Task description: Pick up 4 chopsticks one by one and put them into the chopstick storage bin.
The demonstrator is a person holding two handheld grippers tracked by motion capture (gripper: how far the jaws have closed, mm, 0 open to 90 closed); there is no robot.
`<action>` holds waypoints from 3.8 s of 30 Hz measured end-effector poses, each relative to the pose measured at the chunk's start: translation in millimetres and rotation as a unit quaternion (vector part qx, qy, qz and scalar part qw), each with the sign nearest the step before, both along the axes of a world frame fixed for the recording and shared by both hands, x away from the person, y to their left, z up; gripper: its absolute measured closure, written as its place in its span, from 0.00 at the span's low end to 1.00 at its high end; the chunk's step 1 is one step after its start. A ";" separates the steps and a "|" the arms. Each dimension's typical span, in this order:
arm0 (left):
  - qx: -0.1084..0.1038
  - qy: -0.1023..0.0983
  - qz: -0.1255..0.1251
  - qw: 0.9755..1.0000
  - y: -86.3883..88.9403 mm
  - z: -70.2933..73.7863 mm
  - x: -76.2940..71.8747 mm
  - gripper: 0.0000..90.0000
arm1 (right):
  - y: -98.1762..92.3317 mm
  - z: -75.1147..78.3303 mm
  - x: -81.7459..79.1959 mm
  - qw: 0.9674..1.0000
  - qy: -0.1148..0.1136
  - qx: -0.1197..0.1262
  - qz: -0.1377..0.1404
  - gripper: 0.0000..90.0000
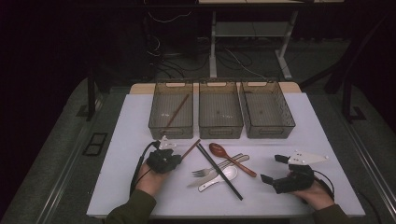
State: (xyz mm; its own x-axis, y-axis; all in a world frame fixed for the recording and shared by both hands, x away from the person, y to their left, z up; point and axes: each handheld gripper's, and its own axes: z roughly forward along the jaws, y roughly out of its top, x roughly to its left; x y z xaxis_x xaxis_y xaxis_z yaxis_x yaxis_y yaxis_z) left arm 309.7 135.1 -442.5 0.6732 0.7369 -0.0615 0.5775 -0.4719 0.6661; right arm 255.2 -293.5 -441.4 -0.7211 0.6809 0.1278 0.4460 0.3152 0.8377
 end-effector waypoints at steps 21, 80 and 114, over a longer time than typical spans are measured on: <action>-0.012 0.004 -0.027 1.000 17.0 12.6 2.5 0.92 | -0.2 0.1 0.1 1.000 0.000 0.000 0.001 0.04; -0.110 -0.070 -0.001 0.991 23.6 66.3 42.3 0.92 | 0.4 -0.7 1.0 1.000 0.004 0.000 -0.002 0.04; -0.138 -0.132 0.065 0.979 28.9 108.1 150.4 0.92 | -1.5 0.0 0.5 1.000 0.003 0.006 -0.002 0.04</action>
State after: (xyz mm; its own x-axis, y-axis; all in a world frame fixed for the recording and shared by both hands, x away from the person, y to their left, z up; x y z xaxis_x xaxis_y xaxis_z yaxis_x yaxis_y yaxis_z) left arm 460.0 164.0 -334.4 0.5940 0.7973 -0.1068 0.4104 -0.1861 0.8927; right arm 255.7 -295.1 -441.4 -0.7178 0.6822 0.1395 0.4521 0.3042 0.8385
